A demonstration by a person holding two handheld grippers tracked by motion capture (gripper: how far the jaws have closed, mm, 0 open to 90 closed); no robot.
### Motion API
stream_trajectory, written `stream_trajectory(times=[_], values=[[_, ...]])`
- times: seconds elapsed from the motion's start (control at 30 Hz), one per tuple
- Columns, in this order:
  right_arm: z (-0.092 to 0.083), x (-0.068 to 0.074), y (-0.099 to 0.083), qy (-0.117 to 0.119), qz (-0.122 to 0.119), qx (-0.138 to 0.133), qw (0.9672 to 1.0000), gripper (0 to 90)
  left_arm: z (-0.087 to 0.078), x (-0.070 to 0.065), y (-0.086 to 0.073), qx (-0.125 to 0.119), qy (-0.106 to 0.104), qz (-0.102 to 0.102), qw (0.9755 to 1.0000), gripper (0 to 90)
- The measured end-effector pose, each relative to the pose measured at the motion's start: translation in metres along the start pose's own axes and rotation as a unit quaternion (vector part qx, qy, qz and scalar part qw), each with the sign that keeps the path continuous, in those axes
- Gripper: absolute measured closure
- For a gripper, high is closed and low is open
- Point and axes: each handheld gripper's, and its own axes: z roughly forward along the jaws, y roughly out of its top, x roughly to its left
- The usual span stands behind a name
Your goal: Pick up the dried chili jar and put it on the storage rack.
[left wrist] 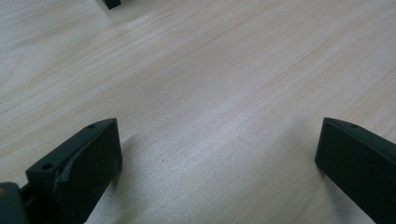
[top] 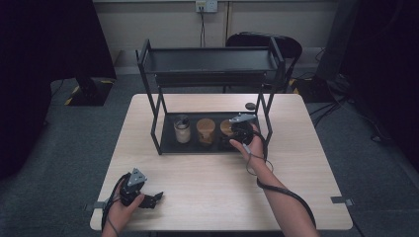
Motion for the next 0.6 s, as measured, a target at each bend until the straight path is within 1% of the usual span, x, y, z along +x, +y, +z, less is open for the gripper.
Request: stream_trajectory(times=[0.07, 0.13, 0.2, 0.27, 0.33, 0.43, 0.53, 0.57, 0.6], values=[[-0.001, 0.0, 0.0, 0.001, 0.005, 0.007, 1.0, 10.5, 0.0, 0.0, 0.0, 0.0, 0.0, 0.0, 1.0, 0.1], [-0.002, -0.001, 0.0, 0.009, 0.018, 0.007, 0.9998, 8.6, 0.0, 0.0, 0.0, 0.0, 0.0, 0.0, 1.0, 0.1], [-0.004, -0.001, -0.001, 0.007, 0.017, 0.01, 0.9998, 5.4, 0.0, 0.0, 0.0, 0.0, 0.0, 0.0, 1.0, 0.1], [-0.006, 0.0, -0.001, 0.006, 0.014, 0.012, 0.9998, 4.9, 0.0, 0.0, 0.0, 0.0, 0.0, 0.0, 1.0, 0.1], [-0.008, 0.0, -0.001, 0.008, 0.019, 0.01, 0.9997, 2.6, 0.0, 0.0, 0.0, 0.0, 0.0, 0.0, 1.0, 0.1], [-0.012, 0.0, -0.001, 0.009, 0.019, 0.005, 0.9998, 2.2, 0.0, 0.0, 0.0, 0.0, 0.0, 0.0, 1.0, 0.1], [-0.015, -0.001, -0.002, 0.008, 0.033, 0.006, 0.9994, 2.0, 0.0, 0.0, 0.0, 0.0, 0.0, 0.0, 1.0, 0.1], [-0.017, -0.001, -0.002, 0.008, 0.035, 0.004, 0.9993, 1.9, 0.0, 0.0, 0.0, 0.0, 0.0, 0.0, 1.0, 0.1], [-0.018, -0.002, -0.003, 0.008, 0.033, 0.007, 0.9994, 2.0, 0.0, 0.0, 0.0, 0.0, 0.0, 0.0, 1.0, 0.1]])
